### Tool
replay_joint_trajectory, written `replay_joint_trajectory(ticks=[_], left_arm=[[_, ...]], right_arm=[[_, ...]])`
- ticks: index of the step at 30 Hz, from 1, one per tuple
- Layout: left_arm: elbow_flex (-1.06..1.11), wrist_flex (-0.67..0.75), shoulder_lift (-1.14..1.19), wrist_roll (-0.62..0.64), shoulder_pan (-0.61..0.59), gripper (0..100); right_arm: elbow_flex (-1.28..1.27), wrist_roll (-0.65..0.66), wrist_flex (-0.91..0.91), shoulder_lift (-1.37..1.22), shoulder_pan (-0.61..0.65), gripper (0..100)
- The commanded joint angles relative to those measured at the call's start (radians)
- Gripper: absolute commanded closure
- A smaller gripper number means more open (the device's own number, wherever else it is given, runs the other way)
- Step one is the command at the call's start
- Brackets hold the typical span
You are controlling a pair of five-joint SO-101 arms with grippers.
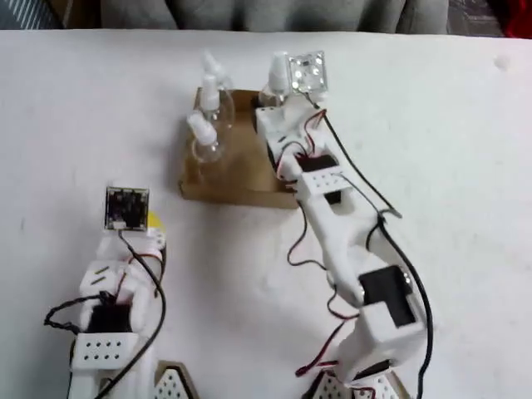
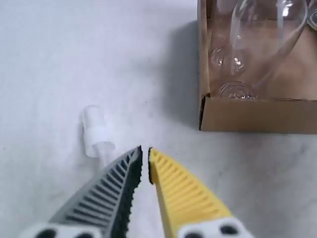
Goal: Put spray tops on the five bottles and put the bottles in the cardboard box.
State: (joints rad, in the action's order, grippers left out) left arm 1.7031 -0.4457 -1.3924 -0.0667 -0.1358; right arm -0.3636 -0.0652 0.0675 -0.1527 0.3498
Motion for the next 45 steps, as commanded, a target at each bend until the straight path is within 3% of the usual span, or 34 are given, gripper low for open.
replay_joint_trajectory(ticks=[1, 22, 45], left_arm=[[-0.005, 0.028, 0.012, -0.008, 0.013, 98], [-0.005, 0.028, 0.008, -0.008, 0.012, 98], [-0.005, 0.028, 0.008, -0.008, 0.010, 98]], right_arm=[[0.103, 0.006, -0.021, -0.038, -0.010, 98.2], [0.304, 0.015, -0.021, -0.280, -0.059, 98.2], [0.304, 0.017, -0.104, -0.312, -0.061, 98.2]])
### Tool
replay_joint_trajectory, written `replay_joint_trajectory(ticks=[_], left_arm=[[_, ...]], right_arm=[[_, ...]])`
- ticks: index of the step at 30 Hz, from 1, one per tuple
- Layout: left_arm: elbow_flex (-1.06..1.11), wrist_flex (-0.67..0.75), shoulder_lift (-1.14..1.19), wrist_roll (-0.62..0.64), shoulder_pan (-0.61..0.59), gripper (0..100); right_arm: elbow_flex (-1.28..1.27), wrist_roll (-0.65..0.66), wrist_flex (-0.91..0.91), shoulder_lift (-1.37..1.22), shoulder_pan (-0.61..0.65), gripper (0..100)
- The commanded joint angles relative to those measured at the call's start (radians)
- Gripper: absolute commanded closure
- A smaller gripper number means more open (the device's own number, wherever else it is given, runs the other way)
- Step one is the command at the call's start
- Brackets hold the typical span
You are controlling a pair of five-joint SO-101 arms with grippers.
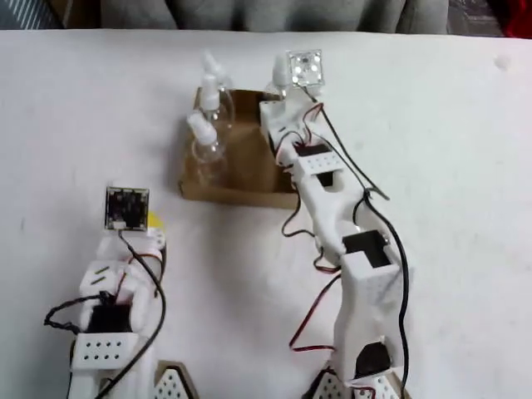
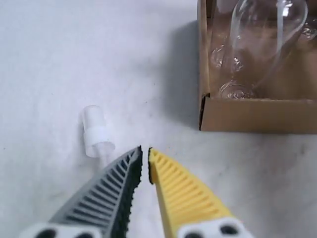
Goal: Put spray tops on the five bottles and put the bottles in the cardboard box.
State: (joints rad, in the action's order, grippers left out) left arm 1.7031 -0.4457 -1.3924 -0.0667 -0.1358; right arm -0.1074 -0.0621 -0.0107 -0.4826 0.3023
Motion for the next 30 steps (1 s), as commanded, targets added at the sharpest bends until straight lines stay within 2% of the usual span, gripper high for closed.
replay_joint_trajectory(ticks=[1, 3, 6, 10, 22, 26, 30], left_arm=[[-0.005, 0.028, 0.008, -0.008, 0.010, 98], [-0.005, 0.028, 0.008, -0.008, 0.008, 98], [-0.005, 0.028, 0.008, -0.008, 0.008, 98], [-0.005, 0.028, 0.008, -0.008, 0.008, 98], [-0.005, 0.028, 0.008, -0.008, 0.008, 98], [-0.005, 0.028, 0.008, -0.008, 0.008, 98], [-0.005, 0.028, 0.008, -0.008, 0.008, 98]], right_arm=[[0.048, 0.014, -0.025, 0.018, -0.013, 98.2], [0.046, 0.028, -0.025, 0.016, -0.013, 98.2], [0.054, 0.118, -0.027, -0.013, -0.010, 98.2], [0.051, 0.132, -0.074, -0.030, -0.010, 98.2], [0.009, 0.118, -0.099, -0.038, -0.005, 98.2], [0.009, 0.034, -0.097, -0.036, -0.010, 98.2], [0.009, 0.034, -0.097, -0.036, -0.012, 98.2]])
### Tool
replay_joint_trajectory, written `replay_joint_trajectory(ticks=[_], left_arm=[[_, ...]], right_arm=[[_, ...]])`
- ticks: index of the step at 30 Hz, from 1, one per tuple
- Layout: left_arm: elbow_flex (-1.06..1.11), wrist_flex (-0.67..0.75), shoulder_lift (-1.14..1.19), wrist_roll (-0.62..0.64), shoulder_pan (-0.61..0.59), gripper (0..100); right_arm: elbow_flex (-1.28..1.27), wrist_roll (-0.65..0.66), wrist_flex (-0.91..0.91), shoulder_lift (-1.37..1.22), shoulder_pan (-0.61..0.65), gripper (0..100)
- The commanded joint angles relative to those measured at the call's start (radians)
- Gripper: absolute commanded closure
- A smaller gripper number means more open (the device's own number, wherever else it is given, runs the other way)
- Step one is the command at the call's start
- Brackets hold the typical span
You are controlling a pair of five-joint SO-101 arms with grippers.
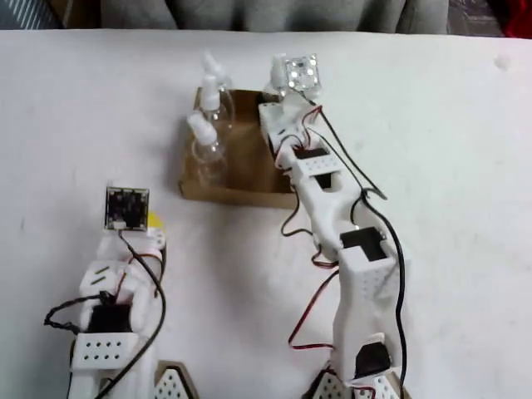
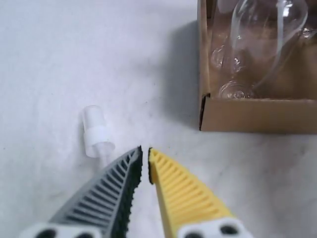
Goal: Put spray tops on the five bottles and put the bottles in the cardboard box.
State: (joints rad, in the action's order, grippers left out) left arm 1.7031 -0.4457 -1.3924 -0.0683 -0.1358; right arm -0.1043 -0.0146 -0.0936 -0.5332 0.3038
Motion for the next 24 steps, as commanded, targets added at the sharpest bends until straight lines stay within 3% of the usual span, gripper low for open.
replay_joint_trajectory(ticks=[1, 9, 13, 24], left_arm=[[-0.005, 0.028, 0.008, -0.006, 0.008, 98], [-0.005, 0.028, 0.008, -0.006, 0.007, 98], [-0.005, 0.028, 0.008, -0.006, 0.007, 98], [-0.005, 0.028, 0.008, -0.006, 0.007, 98]], right_arm=[[0.006, -0.014, -0.015, 0.015, -0.013, 98.2], [0.015, -0.006, -0.013, -0.007, -0.008, 98.2], [0.035, 0.092, 0.008, -0.033, -0.005, 98.2], [0.044, 0.086, 0.042, -0.041, 0.005, 98.2]])
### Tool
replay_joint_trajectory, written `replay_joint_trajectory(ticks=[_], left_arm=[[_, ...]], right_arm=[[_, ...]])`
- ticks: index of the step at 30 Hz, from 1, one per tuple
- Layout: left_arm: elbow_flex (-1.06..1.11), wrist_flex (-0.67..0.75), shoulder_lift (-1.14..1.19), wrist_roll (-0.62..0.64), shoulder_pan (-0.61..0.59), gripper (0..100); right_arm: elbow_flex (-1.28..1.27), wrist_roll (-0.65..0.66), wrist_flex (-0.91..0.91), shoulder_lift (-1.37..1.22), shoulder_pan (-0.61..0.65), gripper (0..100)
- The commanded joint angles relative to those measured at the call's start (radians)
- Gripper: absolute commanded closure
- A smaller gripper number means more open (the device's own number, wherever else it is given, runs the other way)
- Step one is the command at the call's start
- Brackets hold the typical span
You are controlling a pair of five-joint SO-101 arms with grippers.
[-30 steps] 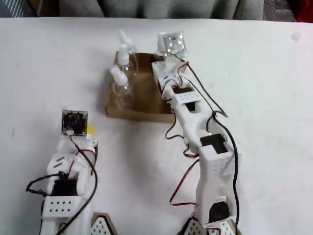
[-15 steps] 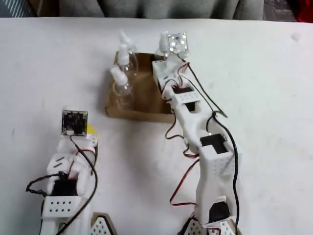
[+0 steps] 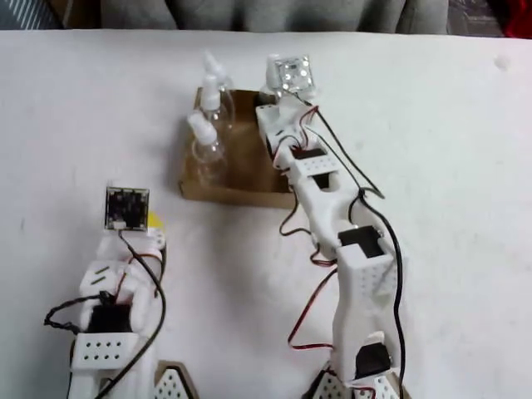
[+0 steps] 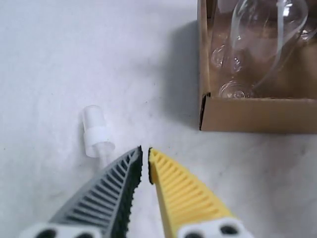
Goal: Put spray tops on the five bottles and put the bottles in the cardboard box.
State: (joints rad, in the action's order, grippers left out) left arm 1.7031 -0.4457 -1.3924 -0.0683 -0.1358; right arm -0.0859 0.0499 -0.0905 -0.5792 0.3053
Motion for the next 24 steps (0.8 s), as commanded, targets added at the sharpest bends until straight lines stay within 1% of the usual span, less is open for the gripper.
replay_joint_trajectory(ticks=[1, 14, 16, 21, 24], left_arm=[[-0.005, 0.028, 0.008, -0.006, 0.007, 98], [-0.005, 0.028, 0.008, -0.006, 0.007, 98], [-0.005, 0.028, 0.008, -0.006, 0.007, 98], [-0.005, 0.028, 0.008, -0.006, 0.007, 98], [-0.005, 0.028, 0.008, -0.006, 0.007, 98]], right_arm=[[0.028, 0.021, 0.062, 0.010, 0.004, 98.2], [0.026, 0.014, 0.071, 0.004, 0.013, 97.4], [0.026, 0.014, 0.071, 0.004, 0.015, 94.1], [0.021, 0.017, 0.073, 0.002, 0.015, 79.6], [0.020, 0.018, 0.073, 0.002, 0.015, 77.0]])
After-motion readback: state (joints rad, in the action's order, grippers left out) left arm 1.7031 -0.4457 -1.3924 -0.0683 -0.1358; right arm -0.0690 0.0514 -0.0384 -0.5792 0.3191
